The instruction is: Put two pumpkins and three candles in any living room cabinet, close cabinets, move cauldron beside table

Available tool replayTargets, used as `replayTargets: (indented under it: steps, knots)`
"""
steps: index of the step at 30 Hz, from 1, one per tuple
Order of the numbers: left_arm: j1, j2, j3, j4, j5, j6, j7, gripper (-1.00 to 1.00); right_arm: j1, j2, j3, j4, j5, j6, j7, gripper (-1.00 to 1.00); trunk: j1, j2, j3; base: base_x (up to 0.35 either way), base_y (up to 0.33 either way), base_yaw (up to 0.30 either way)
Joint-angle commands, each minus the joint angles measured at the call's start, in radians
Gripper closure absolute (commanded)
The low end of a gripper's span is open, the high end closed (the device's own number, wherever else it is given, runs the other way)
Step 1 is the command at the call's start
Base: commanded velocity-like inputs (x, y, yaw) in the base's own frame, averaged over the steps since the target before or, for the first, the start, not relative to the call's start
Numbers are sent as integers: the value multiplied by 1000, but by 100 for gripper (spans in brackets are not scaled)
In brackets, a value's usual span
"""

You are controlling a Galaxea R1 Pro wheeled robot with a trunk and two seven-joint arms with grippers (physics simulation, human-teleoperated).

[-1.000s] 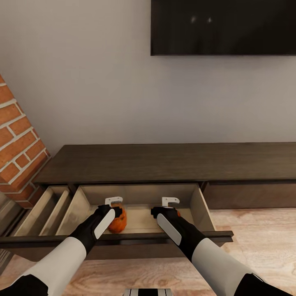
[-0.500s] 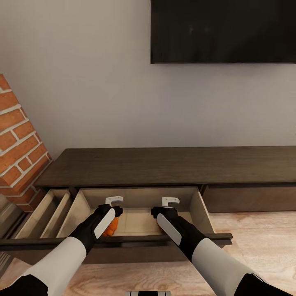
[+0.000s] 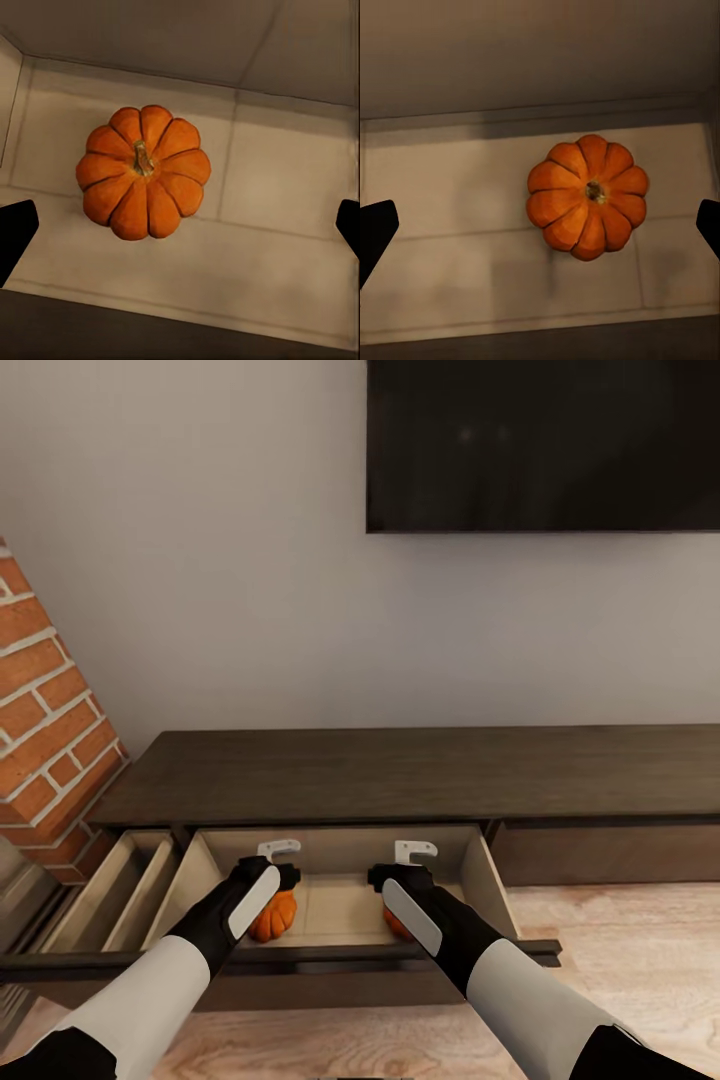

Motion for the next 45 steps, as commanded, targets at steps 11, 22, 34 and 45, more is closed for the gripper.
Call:
replayTargets:
  steps: [11,22,34,45]
  knots:
    - [-1,2,-8,-1,52,3,11,-100,-1,-1,-8,-1,-21,23,-13,-100,-42,77,34,0,0,0]
    - [-1,2,-8,0,52,24,10,-100,-1,-1,-11,-1,-32,37,-13,-100,-85,154,68,0,0,0]
    - [-1,2,-8,0,50,50,9,-100,-1,-1,-11,-1,-32,38,-13,-100,-131,238,106,0,0,0]
    - [-2,3,-8,0,49,50,9,-100,-1,-1,-11,-2,-33,39,-13,-100,-173,315,140,-15,0,0]
